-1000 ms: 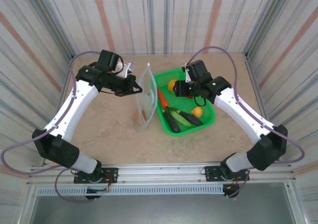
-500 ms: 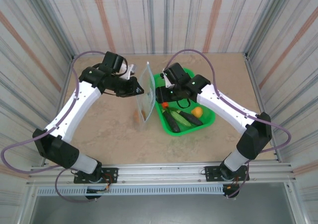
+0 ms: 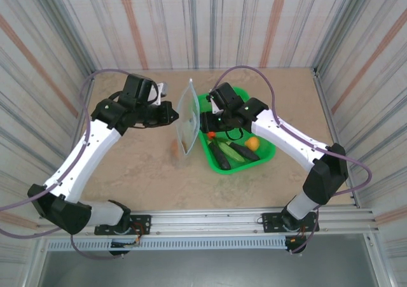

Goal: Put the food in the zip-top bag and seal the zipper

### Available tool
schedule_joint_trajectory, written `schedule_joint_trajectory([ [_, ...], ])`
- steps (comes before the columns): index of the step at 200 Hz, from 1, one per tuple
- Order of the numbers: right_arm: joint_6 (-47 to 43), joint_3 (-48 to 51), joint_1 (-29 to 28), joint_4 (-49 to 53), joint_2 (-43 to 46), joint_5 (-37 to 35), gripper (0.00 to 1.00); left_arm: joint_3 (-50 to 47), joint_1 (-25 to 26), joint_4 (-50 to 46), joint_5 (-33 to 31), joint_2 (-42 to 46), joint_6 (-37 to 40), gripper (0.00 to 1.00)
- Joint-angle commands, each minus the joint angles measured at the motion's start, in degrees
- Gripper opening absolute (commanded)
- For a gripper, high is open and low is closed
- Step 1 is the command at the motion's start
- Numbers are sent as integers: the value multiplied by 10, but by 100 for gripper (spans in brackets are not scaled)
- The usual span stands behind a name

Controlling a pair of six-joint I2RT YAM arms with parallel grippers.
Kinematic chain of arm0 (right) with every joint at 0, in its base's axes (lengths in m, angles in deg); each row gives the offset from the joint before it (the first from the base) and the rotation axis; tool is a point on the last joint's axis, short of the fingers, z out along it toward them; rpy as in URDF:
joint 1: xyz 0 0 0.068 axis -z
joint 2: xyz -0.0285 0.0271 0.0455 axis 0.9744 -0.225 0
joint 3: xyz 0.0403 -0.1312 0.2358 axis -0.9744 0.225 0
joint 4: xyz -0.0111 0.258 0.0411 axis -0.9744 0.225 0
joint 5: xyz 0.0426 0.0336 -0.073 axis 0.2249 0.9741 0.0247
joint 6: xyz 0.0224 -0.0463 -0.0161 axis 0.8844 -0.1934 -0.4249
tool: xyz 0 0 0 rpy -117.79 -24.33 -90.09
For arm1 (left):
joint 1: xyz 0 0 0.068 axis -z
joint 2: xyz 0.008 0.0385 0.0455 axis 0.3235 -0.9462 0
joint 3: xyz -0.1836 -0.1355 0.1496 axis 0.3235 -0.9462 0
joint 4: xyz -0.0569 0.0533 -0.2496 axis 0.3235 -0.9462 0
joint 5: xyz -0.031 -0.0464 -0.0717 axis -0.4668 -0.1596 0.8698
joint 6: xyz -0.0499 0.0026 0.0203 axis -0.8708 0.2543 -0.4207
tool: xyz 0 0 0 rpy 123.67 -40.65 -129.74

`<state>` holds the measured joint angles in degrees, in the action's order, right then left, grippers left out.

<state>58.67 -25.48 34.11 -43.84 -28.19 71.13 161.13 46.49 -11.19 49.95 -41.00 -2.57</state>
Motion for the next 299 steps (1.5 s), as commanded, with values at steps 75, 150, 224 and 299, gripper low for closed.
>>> schedule_joint_trajectory([
  [75,-6,-34,24,73,39,-69,76,-30,-3,29,16,7,7,0],
  [150,42,131,66,106,65,-235,86,-38,-45,29,41,42,20,0],
  [224,83,208,120,39,23,-221,88,-58,-44,26,38,60,34,0],
  [299,173,235,153,-23,-12,-199,76,-51,-45,25,37,62,33,0],
])
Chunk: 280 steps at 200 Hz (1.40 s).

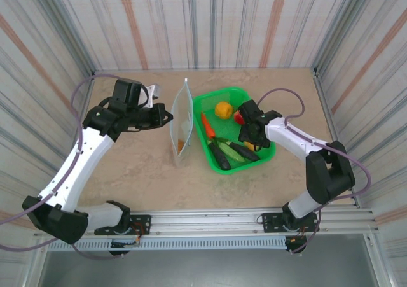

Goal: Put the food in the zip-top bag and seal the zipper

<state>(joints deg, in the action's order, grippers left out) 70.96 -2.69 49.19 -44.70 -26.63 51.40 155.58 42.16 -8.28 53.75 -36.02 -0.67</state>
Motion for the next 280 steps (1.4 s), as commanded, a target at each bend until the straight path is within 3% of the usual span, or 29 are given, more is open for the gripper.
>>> schedule_joint_trajectory([
  [1,51,7,2,-14,-29,-2,76,5,-1,-5,-1,12,14,0],
  [57,45,6,12,-37,-82,-8,72,-1,-1,-5,3,17,7,0],
  [86,35,4,22,-54,-102,-9,65,5,0,-6,10,15,2,0],
  [109,23,1,21,-62,-103,-2,52,8,5,-12,5,14,1,0],
  [130,2,-3,15,-60,-79,-13,45,13,9,-17,3,10,0,0],
  [198,-112,-79,-40,-18,68,-77,48,62,23,-49,11,-17,1,0],
  [237,-177,-181,-111,-24,129,-1,48,83,25,-63,12,-26,3,0],
  [280,-183,-291,-174,-29,96,118,49,76,25,-62,12,-30,1,0],
])
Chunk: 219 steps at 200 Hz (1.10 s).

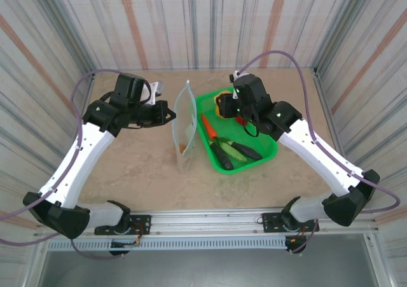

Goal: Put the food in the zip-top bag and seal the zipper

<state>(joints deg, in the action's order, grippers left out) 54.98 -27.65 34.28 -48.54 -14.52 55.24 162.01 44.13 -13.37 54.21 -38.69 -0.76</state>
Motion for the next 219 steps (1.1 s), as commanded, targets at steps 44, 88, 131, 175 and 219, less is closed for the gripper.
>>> schedule_joint_trajectory([
  [44,17,-88,-55,-20,-91,164,51,-3,6,5,20,0,-6,0],
  [88,0,-119,-99,25,-161,104,54,-10,6,19,26,13,-11,0],
  [131,2,-78,-112,25,-160,45,72,-11,-1,13,24,23,-7,0],
  [175,-3,-67,-112,20,-152,71,76,-19,-6,12,22,27,1,0],
  [219,-19,-75,-110,-2,-121,120,76,-27,-12,8,17,33,6,0],
])
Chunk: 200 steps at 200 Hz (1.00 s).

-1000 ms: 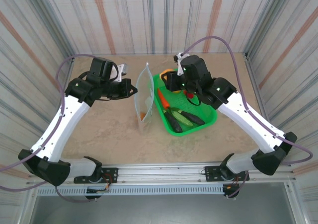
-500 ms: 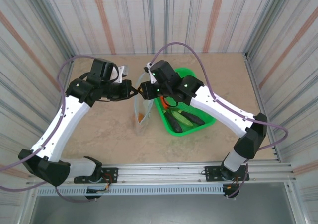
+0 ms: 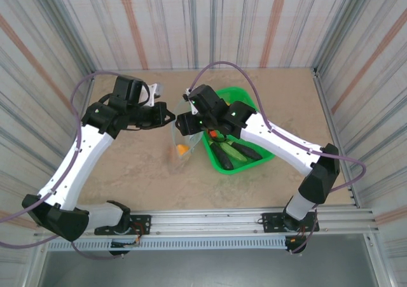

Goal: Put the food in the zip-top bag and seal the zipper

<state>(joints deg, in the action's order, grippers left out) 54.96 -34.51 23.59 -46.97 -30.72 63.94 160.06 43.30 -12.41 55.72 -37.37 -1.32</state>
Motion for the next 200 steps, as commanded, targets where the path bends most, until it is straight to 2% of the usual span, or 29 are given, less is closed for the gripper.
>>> schedule_joint_trajectory([
  [1,-19,-6,-3,-18,42,33,76,-8,-4,-2,2,21,13,0],
  [24,-35,-11,1,-26,70,31,74,-34,-7,5,-10,39,10,0],
  [50,-31,-8,28,-41,98,77,73,-47,-13,11,3,46,6,0],
  [72,-16,14,70,-59,121,96,72,-43,-20,13,6,51,7,0],
  [121,27,110,199,-78,122,81,73,-34,-25,15,21,50,8,0],
  [151,4,114,250,-57,38,57,75,-34,-25,17,31,49,12,0],
  [200,-62,21,264,-23,-124,3,88,-37,-28,20,44,39,27,0],
])
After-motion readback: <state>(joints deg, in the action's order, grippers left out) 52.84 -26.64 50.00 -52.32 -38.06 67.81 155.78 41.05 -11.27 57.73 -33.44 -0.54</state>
